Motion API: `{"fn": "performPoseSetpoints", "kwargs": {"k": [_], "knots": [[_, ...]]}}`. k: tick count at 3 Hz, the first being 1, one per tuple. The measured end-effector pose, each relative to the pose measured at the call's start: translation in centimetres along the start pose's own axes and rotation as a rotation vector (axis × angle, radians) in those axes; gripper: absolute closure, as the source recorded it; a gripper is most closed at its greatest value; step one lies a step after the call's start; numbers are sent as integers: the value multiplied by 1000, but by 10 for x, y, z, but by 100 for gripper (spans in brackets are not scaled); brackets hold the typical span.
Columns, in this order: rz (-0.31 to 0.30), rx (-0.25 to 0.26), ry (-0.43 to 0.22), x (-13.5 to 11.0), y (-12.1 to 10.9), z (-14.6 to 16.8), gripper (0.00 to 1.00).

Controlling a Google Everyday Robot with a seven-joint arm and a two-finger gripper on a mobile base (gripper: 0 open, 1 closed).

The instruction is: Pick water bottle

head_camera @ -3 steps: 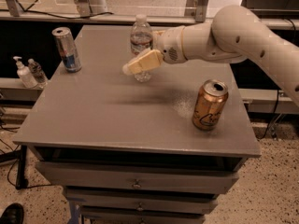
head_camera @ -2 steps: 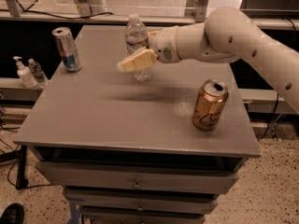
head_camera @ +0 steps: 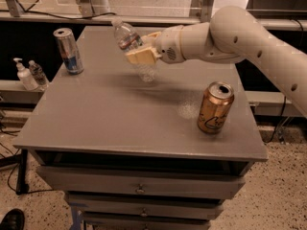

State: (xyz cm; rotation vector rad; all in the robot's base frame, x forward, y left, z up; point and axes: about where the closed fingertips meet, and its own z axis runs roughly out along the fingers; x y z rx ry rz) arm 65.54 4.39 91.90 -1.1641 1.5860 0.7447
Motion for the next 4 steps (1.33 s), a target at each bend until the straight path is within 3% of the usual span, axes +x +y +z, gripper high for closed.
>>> {"fn": "performPoseSetpoints", "kwargs": {"k": [1, 2, 4], "knots": [[-12, 9, 2, -2, -5, -3, 85], [-30, 22, -2, -8, -14, -5, 100], [-91, 86, -32, -49, -49, -41, 100]]}}
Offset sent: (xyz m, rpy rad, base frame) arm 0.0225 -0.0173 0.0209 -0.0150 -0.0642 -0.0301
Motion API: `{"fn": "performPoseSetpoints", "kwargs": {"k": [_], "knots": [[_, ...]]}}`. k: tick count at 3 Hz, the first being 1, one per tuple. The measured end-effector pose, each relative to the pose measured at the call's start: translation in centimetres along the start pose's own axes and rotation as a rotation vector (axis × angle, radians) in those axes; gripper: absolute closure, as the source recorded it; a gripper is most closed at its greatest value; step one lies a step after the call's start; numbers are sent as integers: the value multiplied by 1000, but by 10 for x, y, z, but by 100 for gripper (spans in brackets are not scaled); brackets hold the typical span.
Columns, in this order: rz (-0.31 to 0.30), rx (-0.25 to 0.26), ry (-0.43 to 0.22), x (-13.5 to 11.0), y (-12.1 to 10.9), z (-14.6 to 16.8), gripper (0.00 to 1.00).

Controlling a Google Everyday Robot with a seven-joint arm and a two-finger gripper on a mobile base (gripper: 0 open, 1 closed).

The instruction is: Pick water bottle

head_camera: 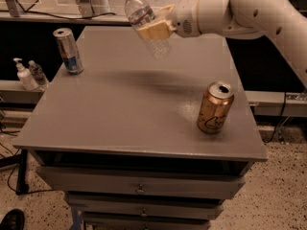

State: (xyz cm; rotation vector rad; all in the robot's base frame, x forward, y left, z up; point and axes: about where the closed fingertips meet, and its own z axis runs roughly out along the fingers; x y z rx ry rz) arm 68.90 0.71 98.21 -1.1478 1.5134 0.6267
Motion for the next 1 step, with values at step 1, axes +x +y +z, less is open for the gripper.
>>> {"fn": "performPoseSetpoints", "kwargs": {"k": [1], "knots": [[-5, 5, -6, -4, -3, -2, 100]]}}
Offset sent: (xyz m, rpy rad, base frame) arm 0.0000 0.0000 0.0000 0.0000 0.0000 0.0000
